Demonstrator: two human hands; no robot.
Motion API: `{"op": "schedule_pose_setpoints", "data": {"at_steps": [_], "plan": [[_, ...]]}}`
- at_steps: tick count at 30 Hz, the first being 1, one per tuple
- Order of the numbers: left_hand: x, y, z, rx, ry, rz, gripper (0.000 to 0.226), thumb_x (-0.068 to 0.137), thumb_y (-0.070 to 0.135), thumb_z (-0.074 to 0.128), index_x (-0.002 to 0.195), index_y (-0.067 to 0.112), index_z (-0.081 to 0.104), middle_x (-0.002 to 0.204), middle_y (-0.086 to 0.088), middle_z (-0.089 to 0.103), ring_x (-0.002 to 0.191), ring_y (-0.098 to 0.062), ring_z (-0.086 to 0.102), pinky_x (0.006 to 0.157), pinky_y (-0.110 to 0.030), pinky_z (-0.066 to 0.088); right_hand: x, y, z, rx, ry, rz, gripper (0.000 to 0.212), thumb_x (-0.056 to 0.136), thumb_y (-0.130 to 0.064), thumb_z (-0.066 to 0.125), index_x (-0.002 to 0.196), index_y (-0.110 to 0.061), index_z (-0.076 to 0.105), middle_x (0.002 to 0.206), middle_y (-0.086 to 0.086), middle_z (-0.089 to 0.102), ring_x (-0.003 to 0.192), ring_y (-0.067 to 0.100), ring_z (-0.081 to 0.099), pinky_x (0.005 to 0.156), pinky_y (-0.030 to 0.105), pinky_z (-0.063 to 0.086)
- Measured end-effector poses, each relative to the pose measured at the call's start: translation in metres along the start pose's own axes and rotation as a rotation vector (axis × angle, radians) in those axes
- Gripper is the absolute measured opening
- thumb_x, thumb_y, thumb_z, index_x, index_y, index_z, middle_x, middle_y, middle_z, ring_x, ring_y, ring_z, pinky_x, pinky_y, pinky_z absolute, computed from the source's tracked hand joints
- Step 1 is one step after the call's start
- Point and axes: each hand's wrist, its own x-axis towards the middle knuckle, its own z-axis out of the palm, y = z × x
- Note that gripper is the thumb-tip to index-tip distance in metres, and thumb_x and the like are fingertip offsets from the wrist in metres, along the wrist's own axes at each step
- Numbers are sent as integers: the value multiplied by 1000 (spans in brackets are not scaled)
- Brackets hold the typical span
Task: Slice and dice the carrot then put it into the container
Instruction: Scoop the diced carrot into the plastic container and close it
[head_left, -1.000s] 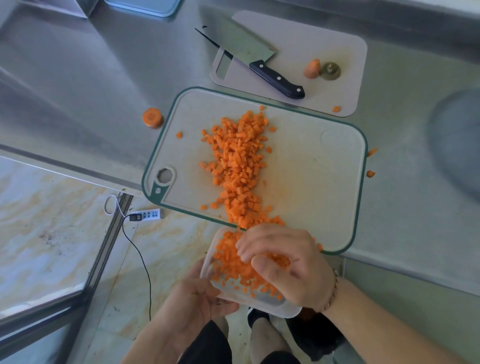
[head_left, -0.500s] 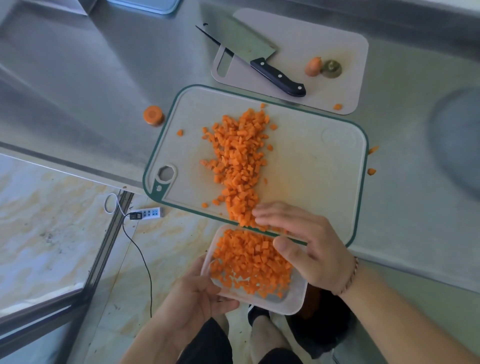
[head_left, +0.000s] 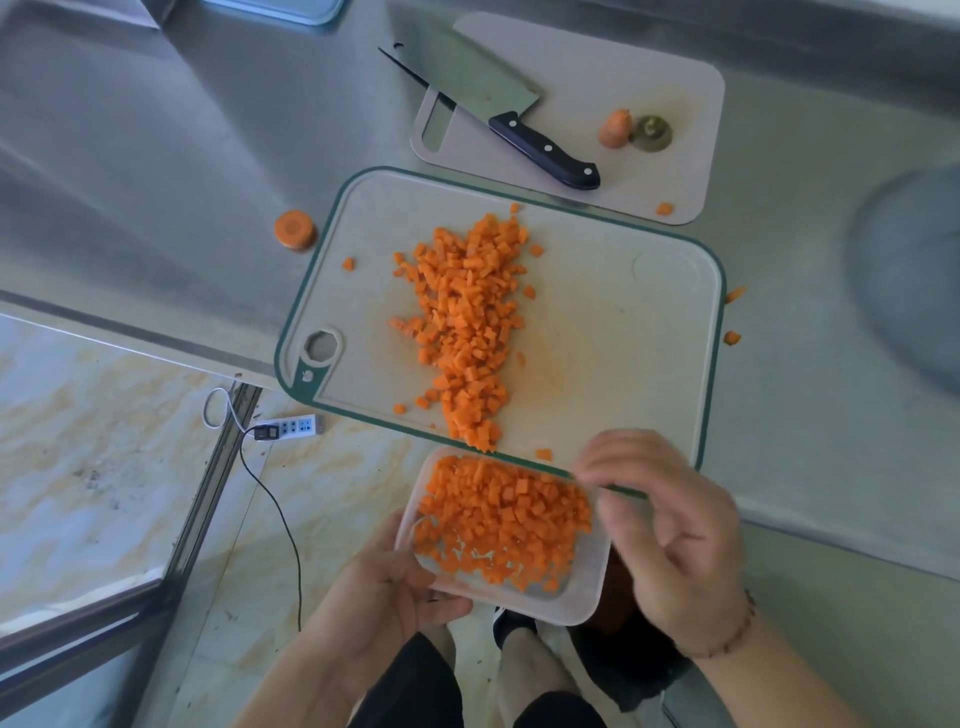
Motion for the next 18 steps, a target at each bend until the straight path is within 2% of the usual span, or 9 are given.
{"op": "schedule_pose_setpoints", "data": {"at_steps": [3,6,11,14,18], "plan": [[0,-1,1,-4,2,4,79,53,-6,56,130,10,60,121,-30,66,91,-43,68,62,-43,62,-8,6,-6,-119,125,138,22,87,-19,55,103,-7,67,105,6,67,105,25,63,87,48,53],[0,-1,2,-5,8,2,81,53,-5,56,132,9,59,118,-28,68,91,-43,69,62,-43,62,-17,1,10,-53,55,177,26,86,-19,57,107,-6,66,112,6,64,110,26,61,92,44,51],[-1,2,0,6,7,-14,81,55,-5,56,134,11,58,125,-30,65,102,-49,66,68,-45,63,-18,-11,28,92,-49,117,20,84,-11,58,99,-1,68,106,10,66,99,30,64,82,48,52],[-4,4,-4,-2,9,-13,81,55,-5,57,134,11,58,124,-30,65,96,-47,66,66,-45,63,20,-13,23,99,-76,37,22,85,-10,55,99,2,67,105,12,68,102,30,64,87,44,52],[-10,10,-12,-11,12,1,81,54,-4,58,133,12,60,124,-30,65,96,-46,66,69,-46,62,107,4,11,-8,-81,-20,34,93,-20,47,113,3,62,115,10,66,113,19,62,97,30,48]]}}
